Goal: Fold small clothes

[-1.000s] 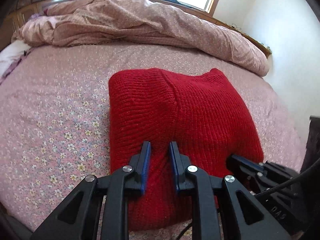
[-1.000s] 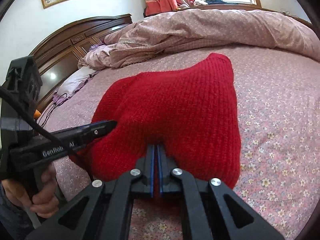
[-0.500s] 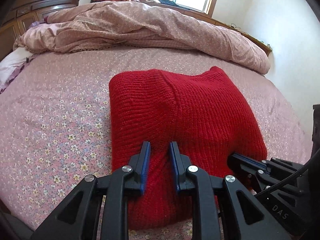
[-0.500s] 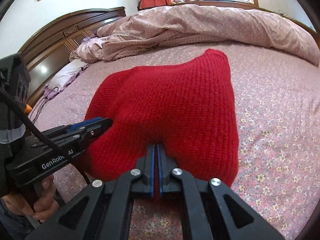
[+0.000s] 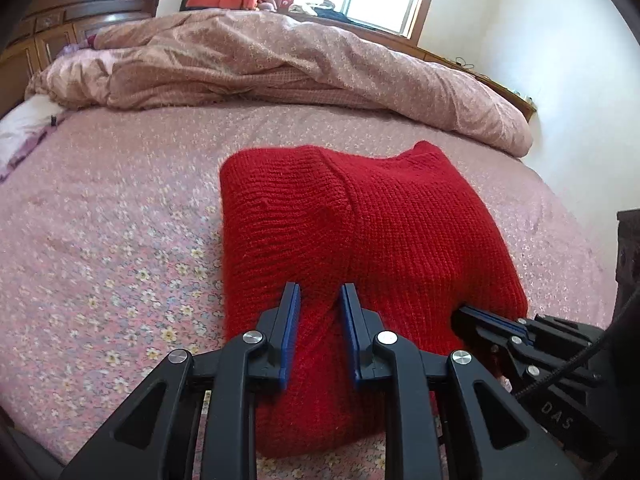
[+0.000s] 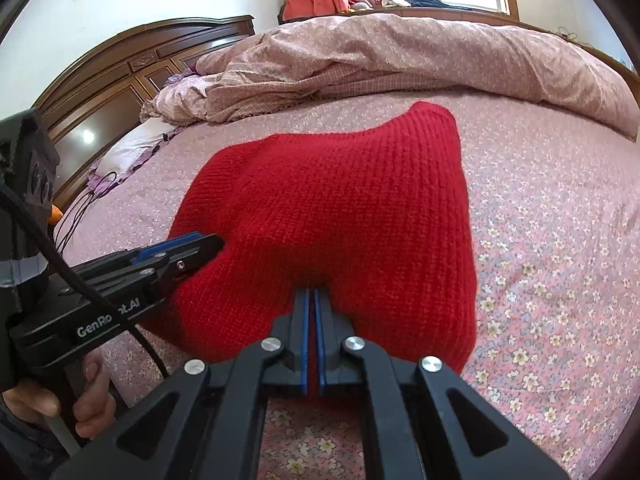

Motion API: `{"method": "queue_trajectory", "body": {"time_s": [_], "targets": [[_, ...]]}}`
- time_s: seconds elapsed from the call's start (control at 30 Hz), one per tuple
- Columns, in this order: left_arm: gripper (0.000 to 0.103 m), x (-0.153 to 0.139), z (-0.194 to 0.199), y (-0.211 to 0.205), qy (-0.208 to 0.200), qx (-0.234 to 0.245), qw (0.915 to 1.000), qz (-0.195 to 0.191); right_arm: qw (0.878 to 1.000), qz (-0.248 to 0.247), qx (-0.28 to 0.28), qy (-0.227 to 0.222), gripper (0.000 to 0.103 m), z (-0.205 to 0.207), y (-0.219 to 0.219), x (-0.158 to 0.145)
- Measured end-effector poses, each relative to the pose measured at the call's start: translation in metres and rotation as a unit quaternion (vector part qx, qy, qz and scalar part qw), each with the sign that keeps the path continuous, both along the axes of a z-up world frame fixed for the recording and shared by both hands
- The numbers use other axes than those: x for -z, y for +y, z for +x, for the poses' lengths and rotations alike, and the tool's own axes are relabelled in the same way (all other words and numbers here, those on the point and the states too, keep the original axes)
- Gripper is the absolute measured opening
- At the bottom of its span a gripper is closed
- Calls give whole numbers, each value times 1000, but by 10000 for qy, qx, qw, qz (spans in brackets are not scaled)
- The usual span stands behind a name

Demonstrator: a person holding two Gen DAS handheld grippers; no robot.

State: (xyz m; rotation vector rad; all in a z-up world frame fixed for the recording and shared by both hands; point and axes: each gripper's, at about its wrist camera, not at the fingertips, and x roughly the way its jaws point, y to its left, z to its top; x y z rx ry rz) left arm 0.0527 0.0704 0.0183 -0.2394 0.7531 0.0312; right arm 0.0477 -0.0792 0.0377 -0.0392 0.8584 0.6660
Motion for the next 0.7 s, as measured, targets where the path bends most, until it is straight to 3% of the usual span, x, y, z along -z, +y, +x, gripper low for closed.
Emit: {"method": "queue_trajectory", "body": {"time_s": [0.13, 0.27, 0.37, 0.43, 0.53, 0.6, 0.7], "targets": [[38, -6, -6, -17, -36, -59, 9986, 530, 9999, 135, 31, 3, 1, -1, -4, 0], [40, -6, -4, -28, 75, -278, 9966, 769, 9994, 328, 92, 115, 1, 1, -8, 0], [42, -10, -1, -28, 256, -206, 9966, 756, 9980, 551, 231, 187, 1, 2, -12, 0], [43, -8, -2, -19, 210, -133, 9988, 421, 9969, 685, 305, 241, 1, 2, -14, 0], [43, -13, -4, -6, 153, 47, 9999, 53, 9950, 887, 315, 331, 13, 1, -18, -6], [43, -23, -7, 5, -3, 8, 9997, -239, 9935, 992, 300, 470, 32, -1, -19, -15], [50, -47, -13, 19, -398, -19, 9985, -378, 9911, 1208, 399, 387, 51, -6, -24, -39]]}}
